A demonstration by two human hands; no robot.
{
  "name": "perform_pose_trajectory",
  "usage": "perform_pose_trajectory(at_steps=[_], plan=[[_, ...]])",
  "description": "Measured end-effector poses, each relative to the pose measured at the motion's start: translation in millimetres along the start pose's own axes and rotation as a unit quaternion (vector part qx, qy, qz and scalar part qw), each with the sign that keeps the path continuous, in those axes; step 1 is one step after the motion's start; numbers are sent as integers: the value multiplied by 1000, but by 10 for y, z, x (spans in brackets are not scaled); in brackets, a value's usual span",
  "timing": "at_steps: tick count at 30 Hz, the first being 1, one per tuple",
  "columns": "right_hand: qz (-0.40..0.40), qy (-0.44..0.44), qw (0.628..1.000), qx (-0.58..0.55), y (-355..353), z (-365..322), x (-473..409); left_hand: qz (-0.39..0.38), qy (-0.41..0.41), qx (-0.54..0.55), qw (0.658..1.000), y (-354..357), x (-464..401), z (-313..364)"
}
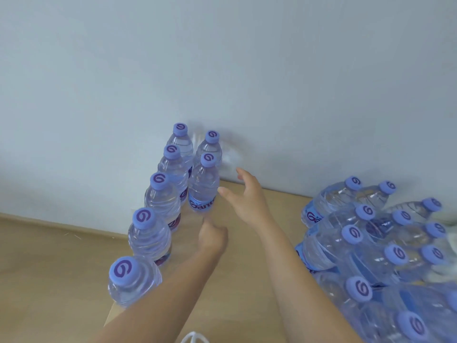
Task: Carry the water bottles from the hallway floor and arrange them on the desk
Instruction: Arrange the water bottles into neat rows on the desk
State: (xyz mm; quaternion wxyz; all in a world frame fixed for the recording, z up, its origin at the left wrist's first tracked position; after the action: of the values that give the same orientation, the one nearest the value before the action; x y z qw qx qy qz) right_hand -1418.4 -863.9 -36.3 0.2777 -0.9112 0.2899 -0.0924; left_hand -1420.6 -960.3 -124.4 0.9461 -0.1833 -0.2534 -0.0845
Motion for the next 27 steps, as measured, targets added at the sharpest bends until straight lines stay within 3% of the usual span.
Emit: perform_pose_trajectory(at_steps=[5,8,10,12,14,21,27], plan=[[188,-9,981,38,-791,-92,415,-89,61,-72,992,270,294,4],[251,15,953,169,-1285,1,621,-152,112,-131,973,444,479,-2],[231,92,935,251,-1496,179,721,-190,135,-152,961,547,592,-21],[185,185,931,253,-1553,365,801,-219,143,-165,951,631,686,-41],[174,214,930,243,-1545,475,824,-236,152,-174,944,682,763,-47],[196,177,924,276,-1545,415,873,-254,168,-192,933,634,755,-55],[156,50,964,208,-1404,4,946,-246,162,-149,944,404,679,-39]])
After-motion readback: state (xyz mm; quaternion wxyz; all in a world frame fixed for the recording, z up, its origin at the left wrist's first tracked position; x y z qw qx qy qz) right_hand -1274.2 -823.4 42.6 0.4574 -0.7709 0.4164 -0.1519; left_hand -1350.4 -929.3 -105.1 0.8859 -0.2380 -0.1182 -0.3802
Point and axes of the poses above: each hand's wrist, its own x-axis away from the middle knuckle, its own y-axis out of the palm, z = x × y, the point moved 3 cm from there along -x, towards the middle knuckle, and after that the axes turned 8 degrees about z, right-handed, at the moved point
